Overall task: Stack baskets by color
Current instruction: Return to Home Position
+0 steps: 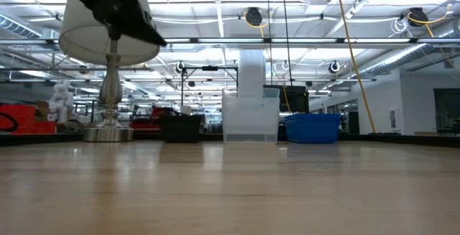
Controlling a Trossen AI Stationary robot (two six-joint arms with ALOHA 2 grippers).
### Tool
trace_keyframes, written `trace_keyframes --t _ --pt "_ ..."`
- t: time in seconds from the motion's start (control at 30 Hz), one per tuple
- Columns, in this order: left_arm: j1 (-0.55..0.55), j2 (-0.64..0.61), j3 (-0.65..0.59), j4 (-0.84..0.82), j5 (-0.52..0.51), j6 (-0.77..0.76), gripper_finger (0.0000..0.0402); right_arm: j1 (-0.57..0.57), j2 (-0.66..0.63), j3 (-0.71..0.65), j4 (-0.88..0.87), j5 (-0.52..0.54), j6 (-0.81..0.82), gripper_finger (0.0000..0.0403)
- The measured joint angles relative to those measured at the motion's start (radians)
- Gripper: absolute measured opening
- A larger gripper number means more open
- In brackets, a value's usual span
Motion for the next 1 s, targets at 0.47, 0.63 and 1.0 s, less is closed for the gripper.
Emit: trace_keyframes --t 0.47,0.63,1.0 --pt "0.067 -0.345 -0.328 0.363 0.090 -0.075 0.0003 -0.051 -0.249 -0.202 0.163 -0.172 -0.088 0.0008" --pt "0.068 -0.372 -0.385 0.453 0.108 -0.087 0.0010 -0.091 -0.341 -0.278 0.187 -0.210 -0.086 0.0002" --pt "0.057 -0.430 -0.480 0.526 0.227 -0.160 0.0004 -0.104 -0.414 -0.433 0.224 -0.214 0.015 0.0001"
